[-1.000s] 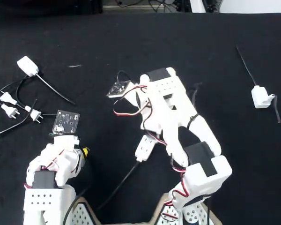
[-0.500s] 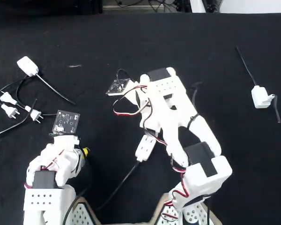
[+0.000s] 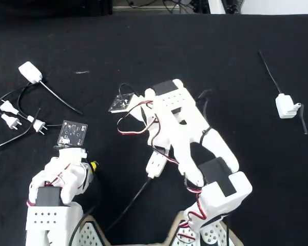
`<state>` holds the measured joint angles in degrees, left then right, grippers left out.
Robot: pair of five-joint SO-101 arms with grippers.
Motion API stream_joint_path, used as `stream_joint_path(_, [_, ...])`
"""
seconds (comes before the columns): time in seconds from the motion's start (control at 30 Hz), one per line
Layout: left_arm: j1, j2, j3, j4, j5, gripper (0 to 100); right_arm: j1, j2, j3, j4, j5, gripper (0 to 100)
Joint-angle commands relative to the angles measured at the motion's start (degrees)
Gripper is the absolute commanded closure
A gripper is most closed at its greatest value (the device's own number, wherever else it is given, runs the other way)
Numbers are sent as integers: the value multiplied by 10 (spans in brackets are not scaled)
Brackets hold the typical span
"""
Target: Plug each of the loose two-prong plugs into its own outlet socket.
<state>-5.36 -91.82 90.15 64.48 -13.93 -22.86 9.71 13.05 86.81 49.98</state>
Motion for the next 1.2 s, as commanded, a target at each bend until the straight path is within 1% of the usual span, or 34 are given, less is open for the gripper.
stream_joint_path(0.0, [0,-5,-3,-7,-5,798,-32,3,9,-27,-8,988])
stream_joint_path(0.27, [0,-5,-3,-7,-5,798,-35,3,10,-59,-8,988])
stream_joint_path(0.53, [0,-5,-3,-7,-5,798,-34,-2,7,-40,-8,988])
stream_joint_path(0.67, [0,-5,-3,-7,-5,798,4,2,-7,-44,-8,988])
stream_joint_path(0.8, [0,-5,-3,-7,-5,798,40,2,-10,-68,-41,988])
stream_joint_path(1.0, [0,-5,-3,-7,-5,798,93,-2,-16,-77,-48,988])
stream_joint_path(1.07, [0,-5,-3,-8,-5,798,103,-2,-19,-76,-48,988])
stream_joint_path(1.17, [0,-5,-3,-8,-5,798,96,-2,-9,-72,-47,988])
